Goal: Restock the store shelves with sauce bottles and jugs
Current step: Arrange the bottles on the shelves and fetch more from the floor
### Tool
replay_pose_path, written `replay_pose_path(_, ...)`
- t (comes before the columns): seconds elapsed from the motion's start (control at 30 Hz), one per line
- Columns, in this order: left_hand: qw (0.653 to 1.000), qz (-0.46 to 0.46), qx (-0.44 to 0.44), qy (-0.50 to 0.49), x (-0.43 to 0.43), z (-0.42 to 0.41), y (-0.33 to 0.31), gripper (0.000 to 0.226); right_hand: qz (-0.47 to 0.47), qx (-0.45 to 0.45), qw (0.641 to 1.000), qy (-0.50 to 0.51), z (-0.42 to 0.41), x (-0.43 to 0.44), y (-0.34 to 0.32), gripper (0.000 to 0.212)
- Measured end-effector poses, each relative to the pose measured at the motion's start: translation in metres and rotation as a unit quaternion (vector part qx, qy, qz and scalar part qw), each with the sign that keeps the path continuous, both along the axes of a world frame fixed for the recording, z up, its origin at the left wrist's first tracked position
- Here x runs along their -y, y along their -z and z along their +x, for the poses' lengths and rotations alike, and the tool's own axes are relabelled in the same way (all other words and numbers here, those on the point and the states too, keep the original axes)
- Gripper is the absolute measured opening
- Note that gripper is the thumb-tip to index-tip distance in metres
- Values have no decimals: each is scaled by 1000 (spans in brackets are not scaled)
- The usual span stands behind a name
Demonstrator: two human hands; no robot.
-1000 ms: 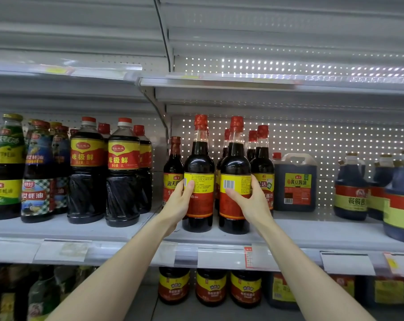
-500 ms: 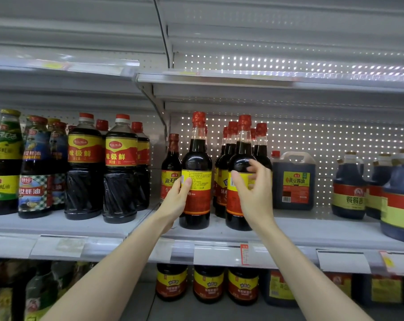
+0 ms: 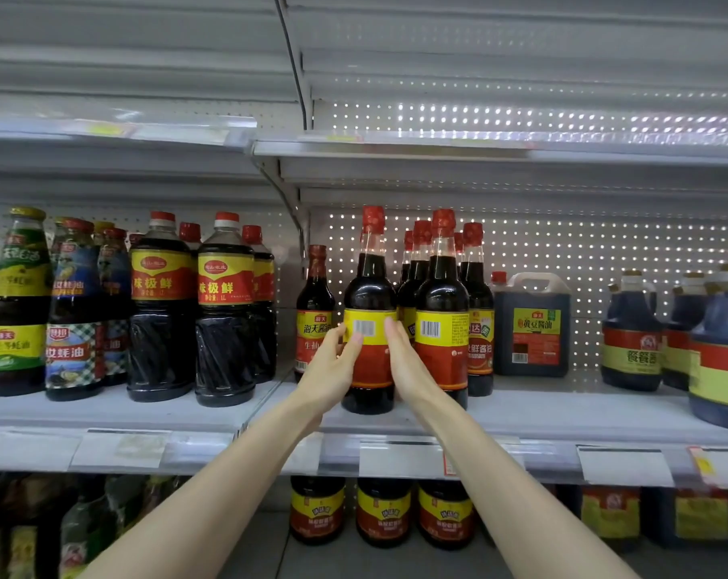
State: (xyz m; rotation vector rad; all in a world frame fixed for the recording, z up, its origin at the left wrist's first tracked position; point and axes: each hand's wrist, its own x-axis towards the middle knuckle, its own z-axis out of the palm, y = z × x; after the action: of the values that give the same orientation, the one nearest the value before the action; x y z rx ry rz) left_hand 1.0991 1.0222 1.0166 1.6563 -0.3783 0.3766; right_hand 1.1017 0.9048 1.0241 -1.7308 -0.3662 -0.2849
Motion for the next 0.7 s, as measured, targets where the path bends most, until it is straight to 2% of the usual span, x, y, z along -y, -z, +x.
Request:
replay_pose_path(0.07, 1000, 10, -2, -30, -3, -1, -2, 38, 7, -2, 1000, 2, 5, 4, 1, 78)
replay_pose_path(0.13, 999, 10, -11, -44, -7, 1, -7, 33, 13, -10, 1000, 5, 3, 5, 2, 88)
replay_pose_path(0.17, 999, 12, -16, -41, -8, 1, -10, 34, 8, -3, 1000, 12, 0, 4, 2, 85)
replay_pose_path(0.27, 999, 12, -44, -8, -8, 4, -17, 47, -17, 27, 999, 36, -12, -2, 2, 50)
replay_pose_path(0.4, 996, -6, -66, 52, -2, 0, -16, 39, -28, 22, 999, 23, -18, -3, 2, 18)
replay_pose_path(0.5, 998, -6, -60, 36, -7, -3, -12, 42, 7, 17, 1000, 6, -17, 2, -2, 24)
replay_pose_path(0.57, 998, 17, -49, 25, -12, -3, -9, 48, 22, 12, 1000, 10, -14, 3, -5, 21)
replay_pose_path(0.7, 998, 57, -28, 16, -18, -10, -7, 41, 16, 8, 999, 27, -2, -2, -3, 50)
